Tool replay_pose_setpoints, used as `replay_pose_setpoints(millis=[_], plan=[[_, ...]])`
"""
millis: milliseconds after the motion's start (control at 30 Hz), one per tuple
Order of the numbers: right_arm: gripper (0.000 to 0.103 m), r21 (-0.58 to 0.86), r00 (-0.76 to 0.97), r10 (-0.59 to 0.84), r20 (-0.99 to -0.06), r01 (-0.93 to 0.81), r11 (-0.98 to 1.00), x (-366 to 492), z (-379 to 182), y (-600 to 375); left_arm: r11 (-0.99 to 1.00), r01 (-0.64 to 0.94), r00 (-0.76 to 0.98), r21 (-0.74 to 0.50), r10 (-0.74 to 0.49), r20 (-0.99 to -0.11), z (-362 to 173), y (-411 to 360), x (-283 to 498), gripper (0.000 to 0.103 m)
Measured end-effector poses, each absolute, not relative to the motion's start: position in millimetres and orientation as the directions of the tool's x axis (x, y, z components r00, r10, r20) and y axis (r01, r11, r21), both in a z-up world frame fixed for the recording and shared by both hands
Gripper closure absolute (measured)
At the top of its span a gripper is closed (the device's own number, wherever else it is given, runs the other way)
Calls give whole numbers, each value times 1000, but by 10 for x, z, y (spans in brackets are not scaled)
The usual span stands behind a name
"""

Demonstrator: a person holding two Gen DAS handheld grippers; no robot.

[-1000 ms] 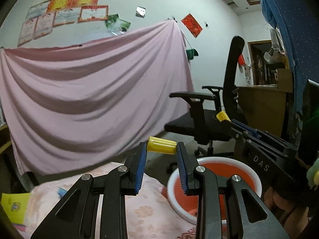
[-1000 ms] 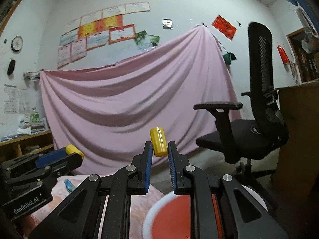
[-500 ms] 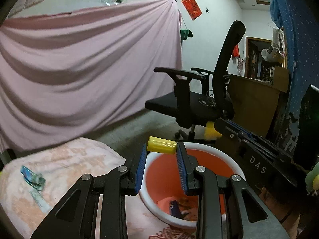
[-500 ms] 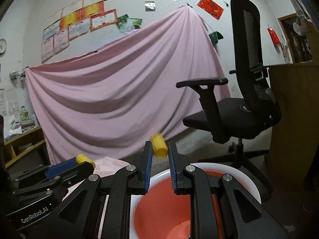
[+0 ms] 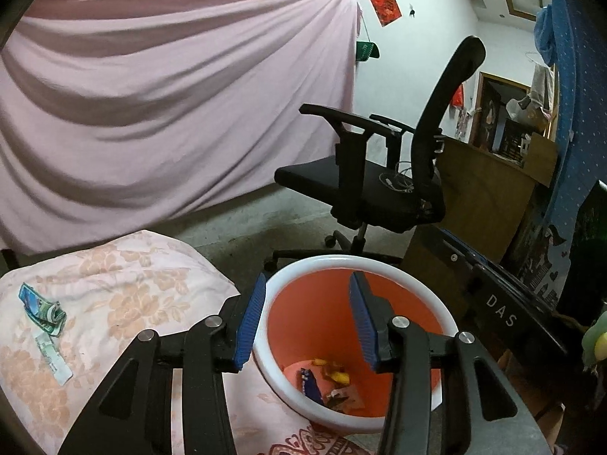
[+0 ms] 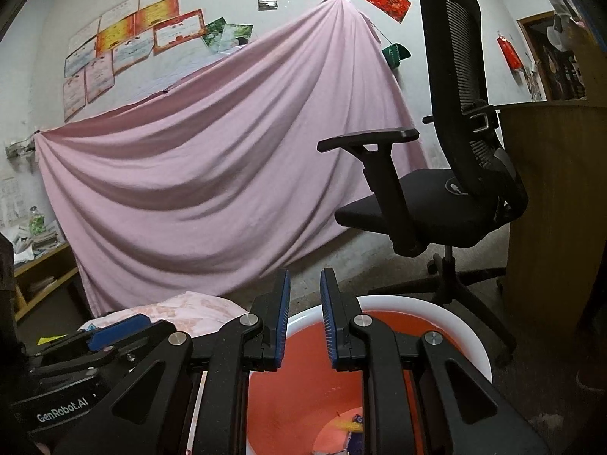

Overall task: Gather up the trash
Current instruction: 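Move both tools back over the wrapper and packet on the bed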

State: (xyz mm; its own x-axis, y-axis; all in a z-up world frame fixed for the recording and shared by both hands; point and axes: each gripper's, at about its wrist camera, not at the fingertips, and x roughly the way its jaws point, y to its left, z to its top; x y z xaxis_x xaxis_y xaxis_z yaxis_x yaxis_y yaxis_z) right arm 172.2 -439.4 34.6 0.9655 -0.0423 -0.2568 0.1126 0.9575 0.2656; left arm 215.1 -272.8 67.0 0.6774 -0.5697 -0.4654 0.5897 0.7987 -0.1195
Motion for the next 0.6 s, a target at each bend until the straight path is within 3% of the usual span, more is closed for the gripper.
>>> replay_pose_setpoints(millis=[233,400,467,500,600], plan=[[88,250,968,-42,-247,105,962,1727,363,-4322,828,548,717,-119,-538,-442,715,-2537,2133,62],[86,241,974,-38,-225,93,966,1731,400,-4242,865,487,771,-118,-490,-407,773,-2316,2093,49],[80,237,976,-36,-216,88,968,1736,417,-4201,880,457,791,-127,-468,-395,795,-2209,2085,47],[71,235,978,-33,-208,83,969,1734,427,-4171,889,439,802,-132,-454,-388,808,-2142,2081,44],[68,228,982,-23,-185,66,971,1732,456,-4098,908,391,832,-150,-419,-365,847,-1945,2065,36]])
